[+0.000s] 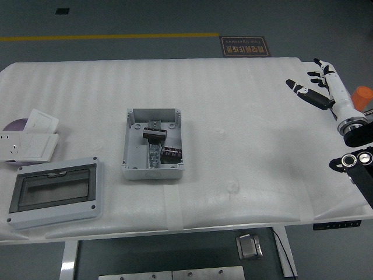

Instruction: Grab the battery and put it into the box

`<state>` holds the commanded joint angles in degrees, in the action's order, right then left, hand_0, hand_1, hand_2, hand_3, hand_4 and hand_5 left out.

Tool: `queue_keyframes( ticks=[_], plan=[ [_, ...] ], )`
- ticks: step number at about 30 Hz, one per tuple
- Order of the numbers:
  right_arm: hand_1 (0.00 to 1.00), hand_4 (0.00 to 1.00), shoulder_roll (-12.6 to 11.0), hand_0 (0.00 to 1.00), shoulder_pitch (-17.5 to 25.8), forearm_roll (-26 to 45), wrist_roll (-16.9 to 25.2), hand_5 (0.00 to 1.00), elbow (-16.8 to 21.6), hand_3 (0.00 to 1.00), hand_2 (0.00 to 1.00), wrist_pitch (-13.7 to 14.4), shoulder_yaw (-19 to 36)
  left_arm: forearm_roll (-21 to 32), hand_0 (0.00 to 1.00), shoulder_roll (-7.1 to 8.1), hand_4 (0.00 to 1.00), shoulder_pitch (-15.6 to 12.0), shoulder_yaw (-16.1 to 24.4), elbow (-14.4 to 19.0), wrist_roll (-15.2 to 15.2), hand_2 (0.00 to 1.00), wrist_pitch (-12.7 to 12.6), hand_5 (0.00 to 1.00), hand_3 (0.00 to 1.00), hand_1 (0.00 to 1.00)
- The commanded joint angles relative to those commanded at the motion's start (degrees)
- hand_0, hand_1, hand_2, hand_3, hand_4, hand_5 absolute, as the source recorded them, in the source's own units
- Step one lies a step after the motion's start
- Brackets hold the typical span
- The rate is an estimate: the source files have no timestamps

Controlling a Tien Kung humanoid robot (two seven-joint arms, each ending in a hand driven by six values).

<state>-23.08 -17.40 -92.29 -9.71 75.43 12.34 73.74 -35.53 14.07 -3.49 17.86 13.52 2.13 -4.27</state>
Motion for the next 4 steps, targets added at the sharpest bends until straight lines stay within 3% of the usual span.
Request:
queue_keyframes(
  ticks=[4],
  plan=[
    [0.793,0.986,0.05,0.822,0.31,-0.27,-0.11,0.66,0.19,0.991,0.823,0.0,0.41,0.13,0.624,0.01,0.491,-0.1,-0.17,-0.03,0.02,0.43,0.0,0.466,0.582,0.648]
  ],
)
